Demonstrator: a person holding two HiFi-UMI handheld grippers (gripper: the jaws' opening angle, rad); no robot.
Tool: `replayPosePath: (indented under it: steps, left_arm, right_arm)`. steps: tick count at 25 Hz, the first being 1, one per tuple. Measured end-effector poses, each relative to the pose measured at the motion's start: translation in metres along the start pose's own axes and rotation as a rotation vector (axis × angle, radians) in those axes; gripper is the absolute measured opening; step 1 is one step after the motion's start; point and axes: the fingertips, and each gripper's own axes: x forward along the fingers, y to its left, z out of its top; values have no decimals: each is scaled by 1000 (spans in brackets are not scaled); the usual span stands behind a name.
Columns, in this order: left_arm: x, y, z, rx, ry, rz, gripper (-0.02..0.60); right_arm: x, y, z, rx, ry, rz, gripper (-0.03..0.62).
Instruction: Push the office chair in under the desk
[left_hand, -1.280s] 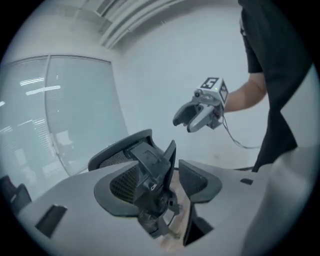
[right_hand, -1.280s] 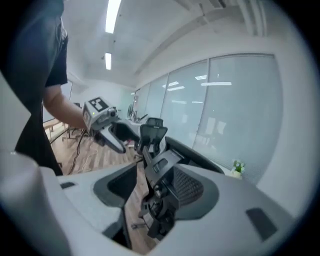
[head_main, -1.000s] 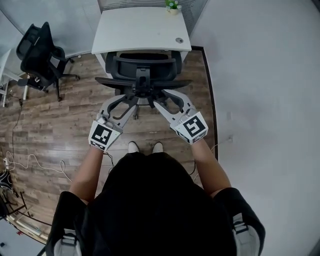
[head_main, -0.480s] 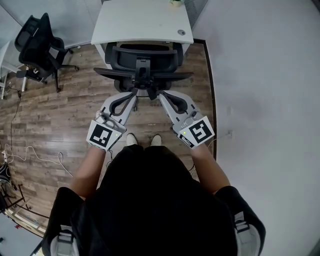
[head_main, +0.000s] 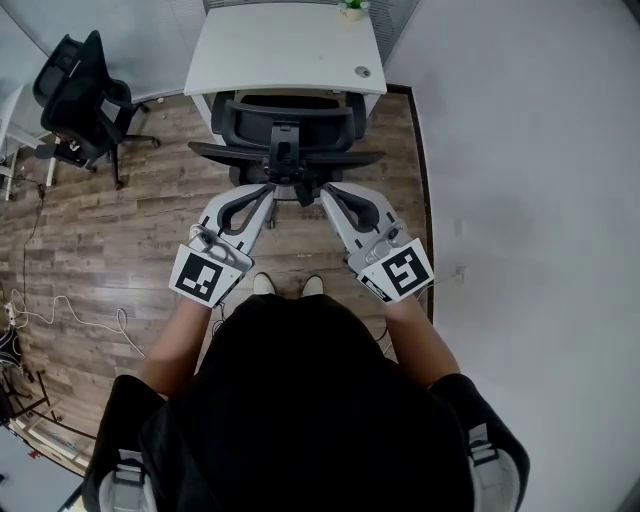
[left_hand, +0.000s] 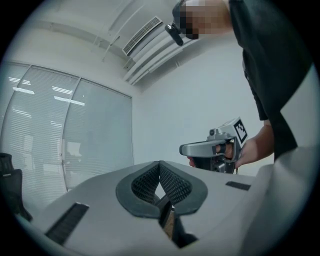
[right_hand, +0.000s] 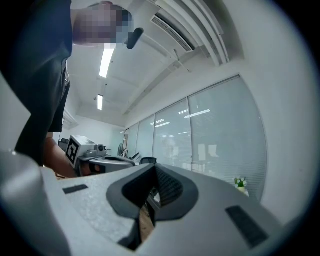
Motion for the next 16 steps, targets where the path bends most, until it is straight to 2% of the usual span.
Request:
replayPosePath:
  steps: [16]
  left_arm:
    - [-4, 15, 1, -21, 9, 24, -5]
  right_arm:
    - [11, -1, -1, 13, 4, -10, 2]
